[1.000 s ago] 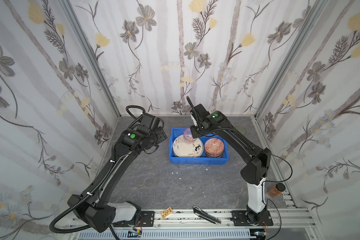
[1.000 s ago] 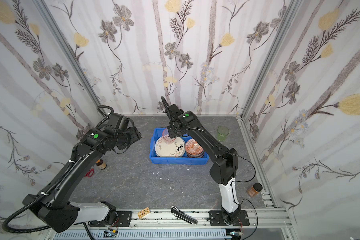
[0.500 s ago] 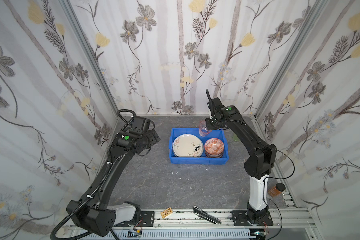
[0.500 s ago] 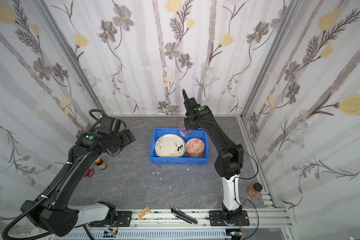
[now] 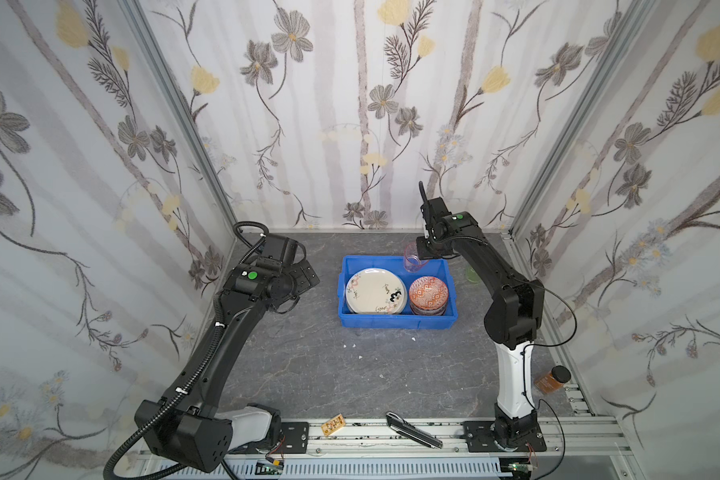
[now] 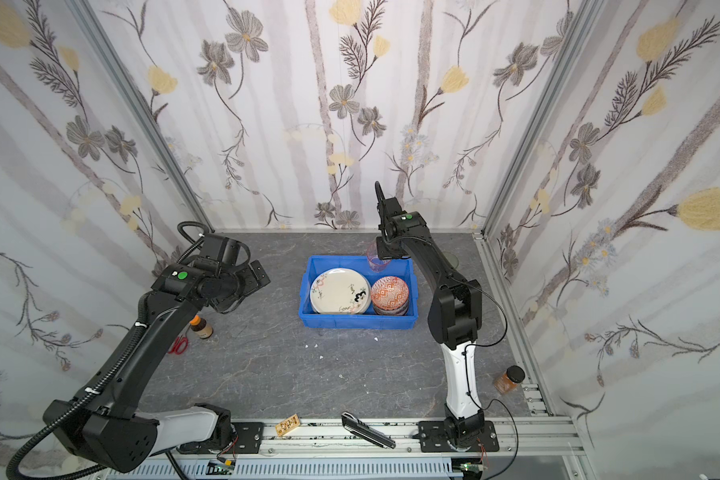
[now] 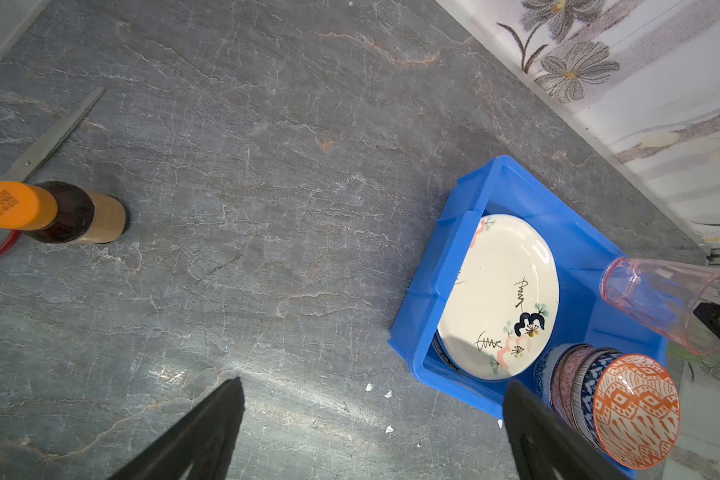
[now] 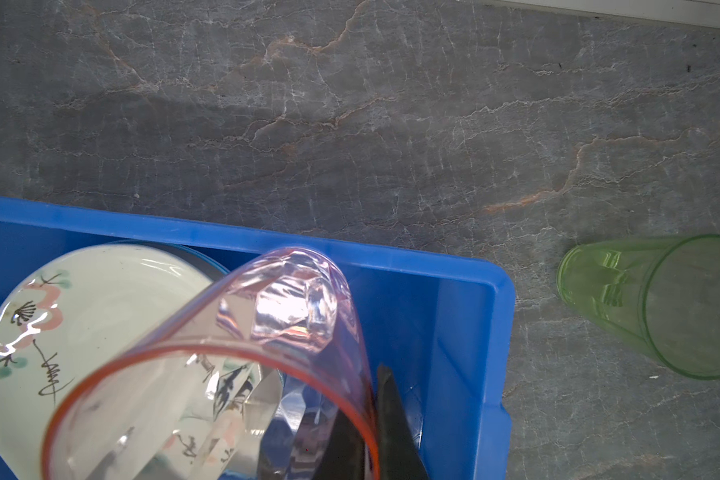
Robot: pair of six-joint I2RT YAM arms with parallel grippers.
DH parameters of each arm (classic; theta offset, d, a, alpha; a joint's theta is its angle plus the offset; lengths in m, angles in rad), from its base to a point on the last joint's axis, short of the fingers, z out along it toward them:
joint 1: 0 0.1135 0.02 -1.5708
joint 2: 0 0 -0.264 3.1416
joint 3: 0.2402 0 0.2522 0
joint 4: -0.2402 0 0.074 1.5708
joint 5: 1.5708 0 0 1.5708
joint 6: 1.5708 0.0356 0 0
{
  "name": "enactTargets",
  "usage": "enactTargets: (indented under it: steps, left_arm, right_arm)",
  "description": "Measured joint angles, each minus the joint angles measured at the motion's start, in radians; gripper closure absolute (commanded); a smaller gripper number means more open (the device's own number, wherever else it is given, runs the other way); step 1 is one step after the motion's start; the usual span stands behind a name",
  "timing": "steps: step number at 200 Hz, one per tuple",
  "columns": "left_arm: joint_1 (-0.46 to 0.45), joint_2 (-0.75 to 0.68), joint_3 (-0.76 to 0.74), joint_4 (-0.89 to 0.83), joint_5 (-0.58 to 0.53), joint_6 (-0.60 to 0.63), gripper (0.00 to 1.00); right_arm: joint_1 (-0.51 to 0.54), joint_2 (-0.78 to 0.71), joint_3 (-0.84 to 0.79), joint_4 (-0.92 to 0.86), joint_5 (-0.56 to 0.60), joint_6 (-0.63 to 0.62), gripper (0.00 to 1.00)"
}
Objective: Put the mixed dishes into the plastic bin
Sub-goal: 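Carry the pink cup over the bin with the right gripper while the left withdraws, then lower the pink cup into the bin beside the bowls with the right gripper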
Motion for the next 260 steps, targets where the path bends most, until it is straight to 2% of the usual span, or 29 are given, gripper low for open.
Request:
enactTargets:
  steps: [40,127,193,260]
  left_arm:
    - [0.002,0.000,-0.001,0.000,0.009,0.000,0.00]
    - [0.002,0.007,-0.005,0.000,0.021,0.001,0.00]
    - [0.002,0.006,-0.023,0.005,0.024,0.004,0.00]
    - [0.002,0.010,-0.031,0.010,0.024,0.011,0.00]
  right_arm:
    - [-0.008,0.025,-0.007,0.061,-0.016,-0.011,1.00]
    - [-0.010,0.010,-0.097,0.080,-0.008,-0.023,1.00]
    - [-0.021,0.011,-0.077,0.067,-0.005,-0.026,1.00]
    - [-0.034,0.088,-0.003,0.052,0.011,-0.029,1.00]
